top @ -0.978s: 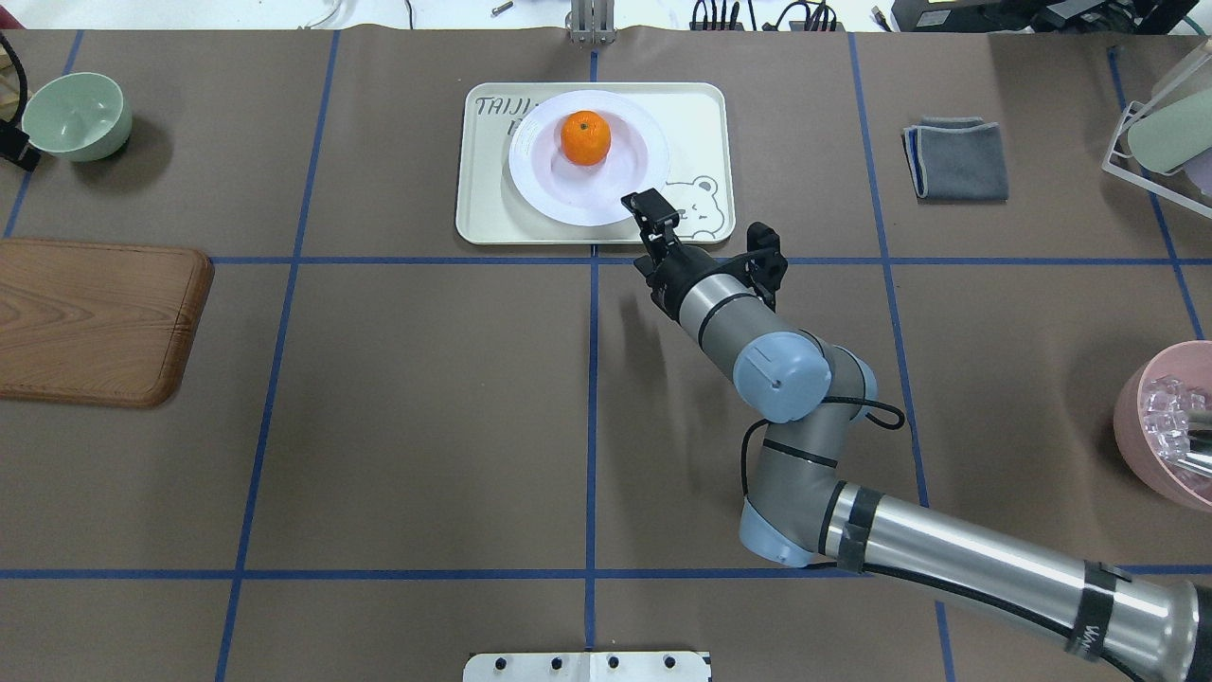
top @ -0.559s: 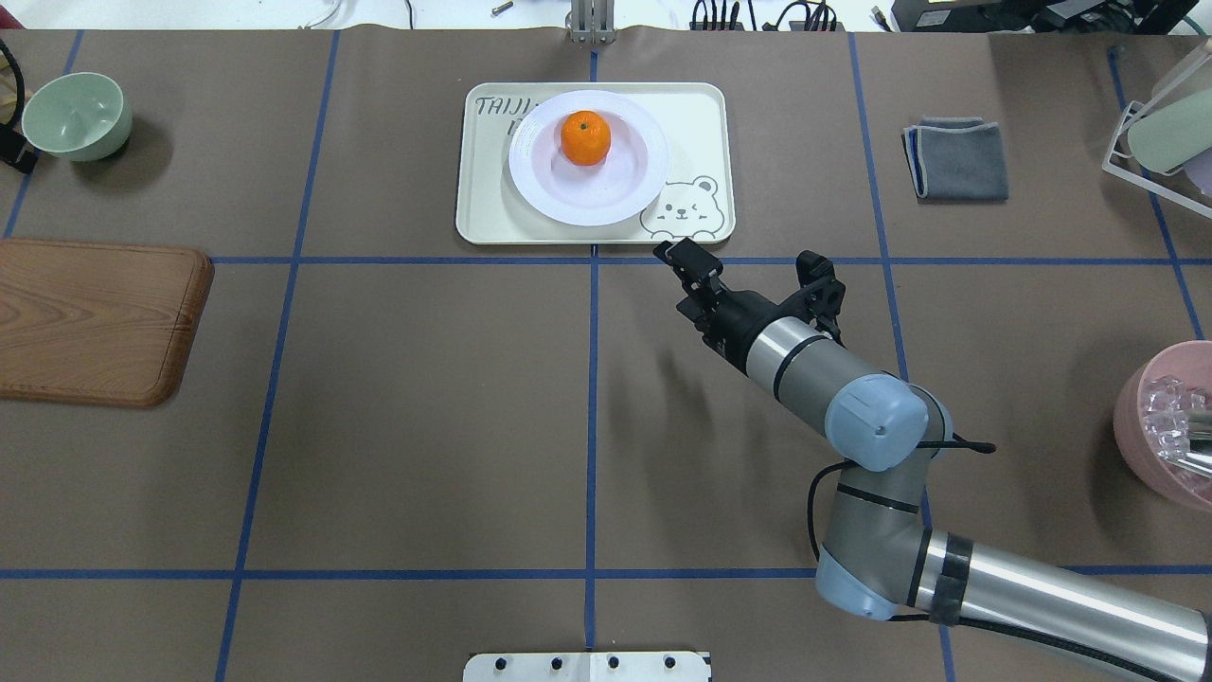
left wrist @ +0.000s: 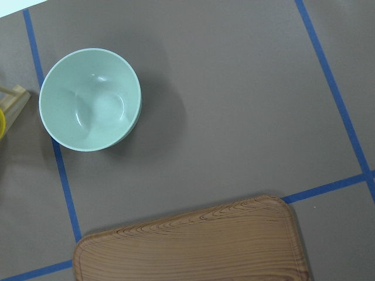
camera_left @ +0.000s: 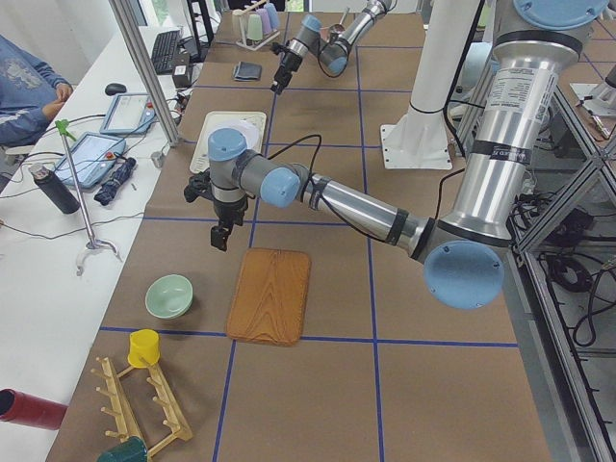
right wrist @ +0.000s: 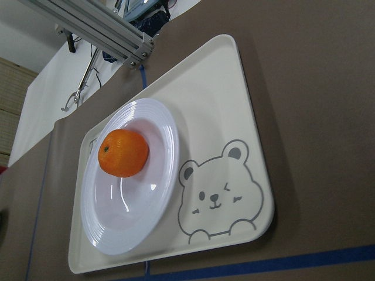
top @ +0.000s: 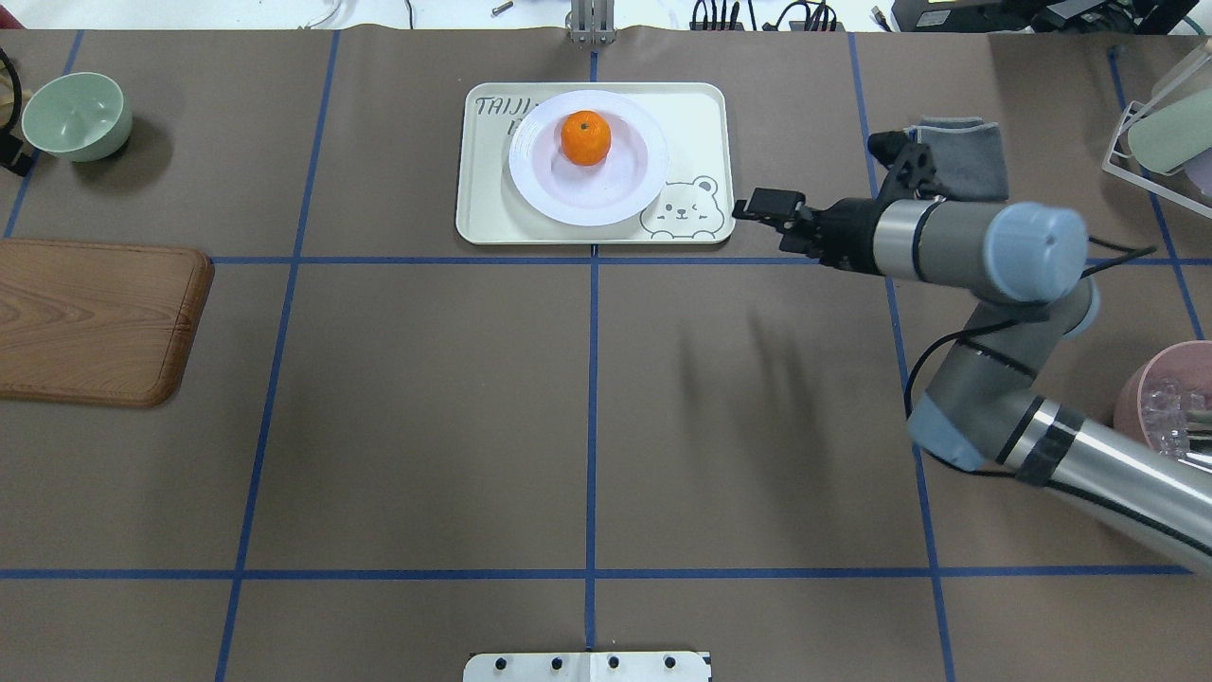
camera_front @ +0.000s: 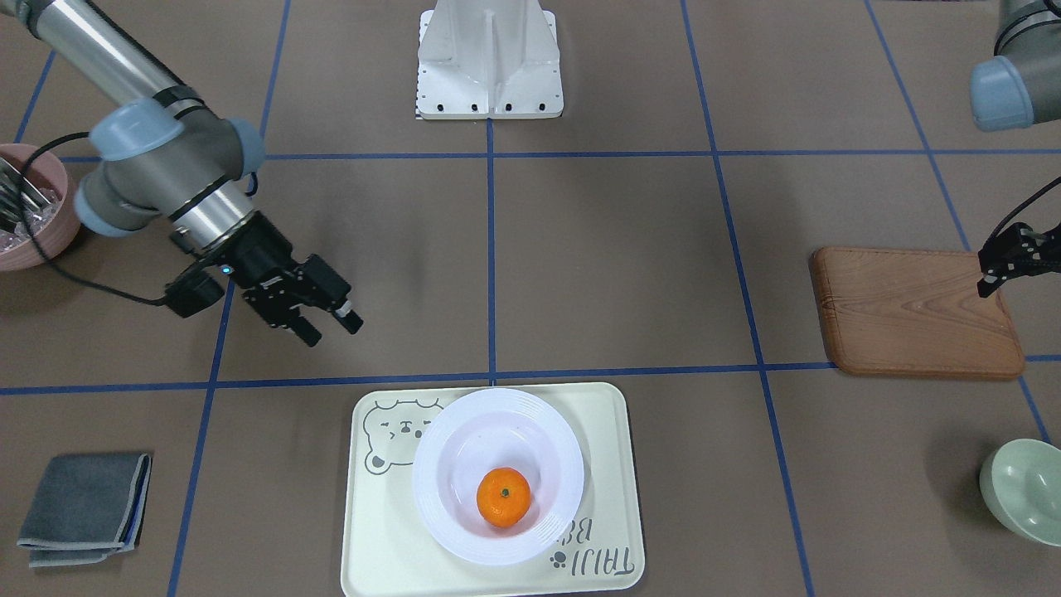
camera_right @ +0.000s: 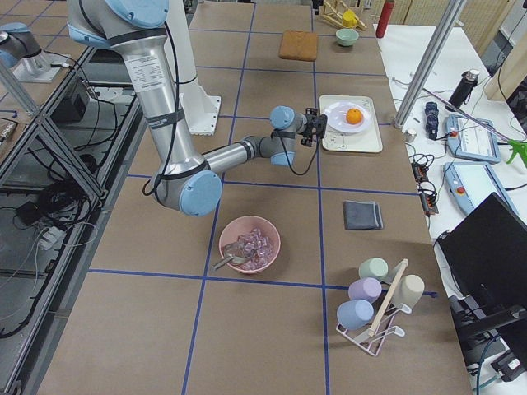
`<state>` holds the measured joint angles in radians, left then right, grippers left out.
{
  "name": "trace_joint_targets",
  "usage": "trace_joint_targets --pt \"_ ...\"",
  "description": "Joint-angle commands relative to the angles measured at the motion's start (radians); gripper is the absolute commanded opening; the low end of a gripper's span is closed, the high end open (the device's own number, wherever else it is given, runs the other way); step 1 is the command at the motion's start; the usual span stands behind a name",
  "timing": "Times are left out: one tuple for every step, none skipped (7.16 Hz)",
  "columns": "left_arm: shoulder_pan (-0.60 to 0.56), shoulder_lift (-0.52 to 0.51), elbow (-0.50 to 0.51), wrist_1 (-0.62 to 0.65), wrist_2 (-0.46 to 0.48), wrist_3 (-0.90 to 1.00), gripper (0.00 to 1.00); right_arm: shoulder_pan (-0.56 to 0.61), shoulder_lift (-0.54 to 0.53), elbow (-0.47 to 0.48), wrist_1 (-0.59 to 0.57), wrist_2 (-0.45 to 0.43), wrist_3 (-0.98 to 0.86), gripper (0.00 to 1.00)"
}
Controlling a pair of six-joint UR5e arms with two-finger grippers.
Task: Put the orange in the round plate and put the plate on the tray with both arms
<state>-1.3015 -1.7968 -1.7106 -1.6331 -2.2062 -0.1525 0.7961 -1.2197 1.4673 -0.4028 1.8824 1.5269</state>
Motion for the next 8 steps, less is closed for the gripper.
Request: trace_joint_targets --pt "-0.013 0.001 0.003 0.006 -0.003 0.039 0.98 0.249 -0.053 -0.005 -0.188 0.335 -0.358 1.0" --pt "-0.021 -0.001 0.005 0.007 -0.004 0.045 0.98 0.353 -0.085 -0.004 -0.277 0.431 -0.554 1.0" --pt "-0.039 -0.001 0.005 0.007 -0.004 0.047 0.98 0.456 -0.136 0.004 -0.383 0.52 -0.776 1.0" --pt "-0.063 -0.004 0.011 0.036 -0.006 0.086 0.98 0.539 -0.199 0.001 -0.442 0.568 -0.971 1.0" --pt "-0.099 -0.013 0.014 0.098 -0.006 0.162 0.98 0.595 -0.243 0.004 -0.532 0.57 -1.164 1.0" --pt "-0.142 -0.016 0.014 0.152 -0.009 0.215 0.98 0.642 -0.247 0.004 -0.662 0.57 -1.336 1.0" --pt "-0.184 -0.018 0.016 0.215 -0.048 0.291 0.98 0.684 -0.241 0.007 -0.808 0.57 -1.495 1.0" --pt "-0.226 -0.018 0.029 0.264 -0.059 0.376 0.98 0.699 -0.228 0.018 -0.935 0.557 -1.601 1.0"
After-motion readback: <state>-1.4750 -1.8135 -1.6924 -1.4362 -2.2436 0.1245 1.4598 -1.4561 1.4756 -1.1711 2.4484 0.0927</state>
